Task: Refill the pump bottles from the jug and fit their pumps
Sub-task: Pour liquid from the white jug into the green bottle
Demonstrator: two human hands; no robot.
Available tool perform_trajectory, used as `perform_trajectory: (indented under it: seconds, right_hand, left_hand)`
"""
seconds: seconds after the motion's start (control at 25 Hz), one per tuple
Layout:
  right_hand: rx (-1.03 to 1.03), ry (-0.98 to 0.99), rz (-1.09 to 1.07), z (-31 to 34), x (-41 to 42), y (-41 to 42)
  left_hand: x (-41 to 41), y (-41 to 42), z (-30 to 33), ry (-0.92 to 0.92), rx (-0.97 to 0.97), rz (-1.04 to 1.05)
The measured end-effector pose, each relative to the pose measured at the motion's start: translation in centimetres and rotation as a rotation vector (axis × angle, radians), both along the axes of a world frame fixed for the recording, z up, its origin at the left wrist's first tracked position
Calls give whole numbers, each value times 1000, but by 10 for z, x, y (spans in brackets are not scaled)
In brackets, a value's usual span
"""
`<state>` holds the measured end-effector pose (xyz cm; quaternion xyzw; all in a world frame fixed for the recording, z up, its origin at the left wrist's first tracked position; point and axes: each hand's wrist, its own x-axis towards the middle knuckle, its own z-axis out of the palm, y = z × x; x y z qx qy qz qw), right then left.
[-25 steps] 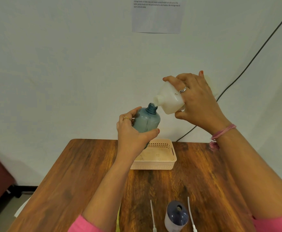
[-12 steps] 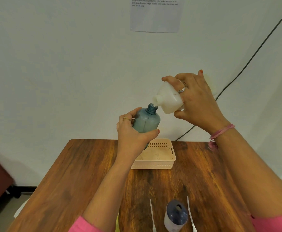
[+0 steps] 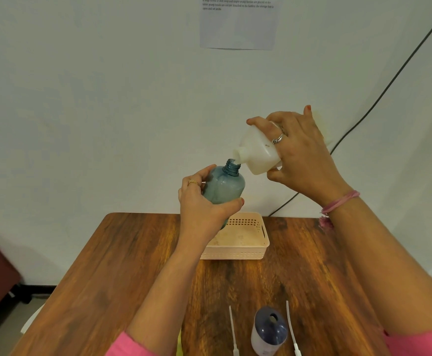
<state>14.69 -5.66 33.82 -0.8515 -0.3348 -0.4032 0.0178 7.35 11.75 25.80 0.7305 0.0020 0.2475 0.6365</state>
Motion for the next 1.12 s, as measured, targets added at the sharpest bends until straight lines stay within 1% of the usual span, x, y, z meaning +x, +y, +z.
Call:
perform_trajectory:
  seconds: [1.12]
  right_hand:
    - [-14,-23,-14,1,0,-3]
  left_hand:
    - [0,-2,1,10,-8,-2]
